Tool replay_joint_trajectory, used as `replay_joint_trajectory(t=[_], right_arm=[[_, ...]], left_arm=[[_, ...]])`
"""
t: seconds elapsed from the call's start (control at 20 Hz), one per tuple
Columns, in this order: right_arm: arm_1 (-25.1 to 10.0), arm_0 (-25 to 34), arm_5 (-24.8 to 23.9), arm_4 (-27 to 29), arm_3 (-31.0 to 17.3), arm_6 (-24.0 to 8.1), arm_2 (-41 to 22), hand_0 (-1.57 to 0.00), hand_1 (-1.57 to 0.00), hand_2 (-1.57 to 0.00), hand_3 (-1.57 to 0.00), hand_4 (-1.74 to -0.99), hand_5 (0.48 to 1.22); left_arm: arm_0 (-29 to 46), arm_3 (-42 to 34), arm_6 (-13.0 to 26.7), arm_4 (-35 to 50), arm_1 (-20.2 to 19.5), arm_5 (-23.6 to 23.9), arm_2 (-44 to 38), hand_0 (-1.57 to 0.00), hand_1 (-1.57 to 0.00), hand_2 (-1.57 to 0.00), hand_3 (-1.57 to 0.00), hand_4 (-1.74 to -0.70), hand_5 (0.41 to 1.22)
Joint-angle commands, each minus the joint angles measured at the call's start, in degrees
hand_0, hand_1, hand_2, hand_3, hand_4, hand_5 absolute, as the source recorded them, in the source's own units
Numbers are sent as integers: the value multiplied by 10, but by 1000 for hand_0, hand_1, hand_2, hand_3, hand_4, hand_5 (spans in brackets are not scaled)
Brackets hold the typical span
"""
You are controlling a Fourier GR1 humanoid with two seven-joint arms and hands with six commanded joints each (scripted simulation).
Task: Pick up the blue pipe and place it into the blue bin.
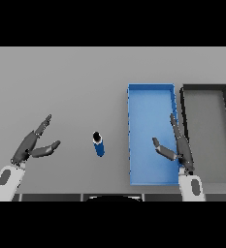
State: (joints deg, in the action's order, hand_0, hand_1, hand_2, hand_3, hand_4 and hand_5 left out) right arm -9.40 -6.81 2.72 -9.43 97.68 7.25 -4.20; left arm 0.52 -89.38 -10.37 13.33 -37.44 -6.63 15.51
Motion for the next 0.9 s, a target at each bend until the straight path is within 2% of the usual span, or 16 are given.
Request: replay_joint_trajectory(t=[0.0,0.1,0.15,0.35,0.45,0.5,0.6,0.7,0.75,0.85], right_arm=[[-1,7,-1,1,-3,-6,2,1,1,1,1,-1179,616],[0,7,-3,-4,-1,-13,-1,1,1,1,1,-1174,616],[3,9,-4,-7,-1,-15,-4,1,1,1,1,-1173,616],[2,1,0,-3,4,-14,-4,1,1,1,1,-1189,619],[3,1,1,2,1,-19,0,1,1,1,1,-1197,615],[5,-6,-1,0,7,-10,-2,1,1,1,1,-1205,618],[6,-2,1,-1,5,-11,-4,1,1,1,1,-1218,627],[7,0,-2,2,13,-27,-2,1,1,1,1,-1214,624],[5,1,-2,3,13,-33,1,1,1,1,1,-1211,622],[1,-1,0,5,13,-30,4,1,1,1,1,-1202,621]], left_arm=[[0,-7,8,0,-3,-14,11,1,1,1,1,-1026,549],[7,-32,19,-6,0,-29,36,1,1,1,1,-1071,522],[6,-40,37,-6,5,-42,53,1,1,1,1,-1095,510],[4,-57,68,-48,34,-40,104,1,1,1,1,-1137,464],[-2,-57,74,-57,53,-40,120,1,1,1,1,-1139,450],[-2,-51,73,-62,59,-41,126,1,1,1,1,-1144,452],[-20,-28,76,-75,93,-38,142,1,1,1,1,-1147,452],[-36,-5,59,-88,115,-32,147,1,1,1,1,-1154,459],[-49,14,65,-92,136,-24,150,1,1,1,1,-1155,460],[-59,29,60,-91,155,-23,151,1,1,1,1,-1150,460]])
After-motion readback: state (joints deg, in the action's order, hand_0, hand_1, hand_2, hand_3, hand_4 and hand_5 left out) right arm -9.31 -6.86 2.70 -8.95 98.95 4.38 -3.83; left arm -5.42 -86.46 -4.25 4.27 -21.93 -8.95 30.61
